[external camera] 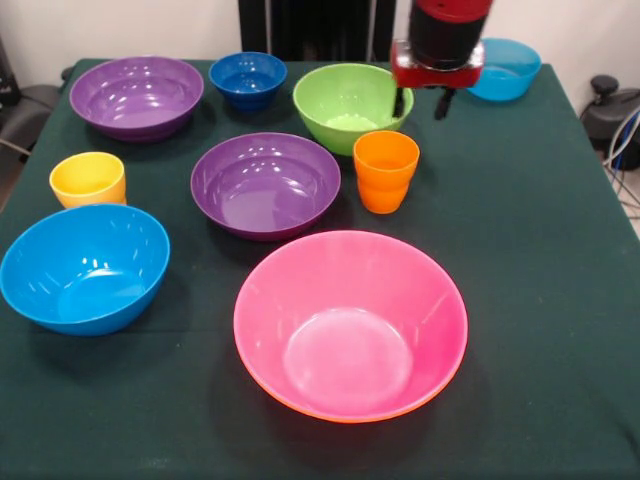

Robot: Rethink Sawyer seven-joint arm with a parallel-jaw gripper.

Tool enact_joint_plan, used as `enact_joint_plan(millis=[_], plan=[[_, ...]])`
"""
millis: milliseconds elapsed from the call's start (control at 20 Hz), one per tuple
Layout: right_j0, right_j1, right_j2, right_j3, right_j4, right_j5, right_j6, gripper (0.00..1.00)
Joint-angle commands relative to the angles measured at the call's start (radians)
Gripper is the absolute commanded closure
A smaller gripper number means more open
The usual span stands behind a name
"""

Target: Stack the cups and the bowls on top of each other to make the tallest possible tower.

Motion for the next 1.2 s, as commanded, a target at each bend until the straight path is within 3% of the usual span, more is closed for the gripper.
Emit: enact_joint_plan(millis=[50,150,350,450,600,750,1050,1200], plan=[[0.069,0.072,-0.015,0.008,0.017,-0.171,0.208,0.0],[0.052,0.107,-0.009,0.005,0.008,-0.224,0.186,0.0],[-0.002,0.128,0.0,-0.004,0.012,-0.154,0.101,0.0],[-0.008,0.106,-0.006,0.007,0.011,-0.132,0.088,0.0],[0.007,0.134,-0.042,-0.047,-0.015,-0.075,0.065,0.0],[-0.012,0.13,-0.02,-0.044,0.004,-0.039,0.044,0.0],[-0.042,0.127,0.002,-0.046,0.012,-0.036,0.023,0.0],[-0.02,0.111,-0.026,-0.053,-0.01,-0.029,0.03,0.0]])
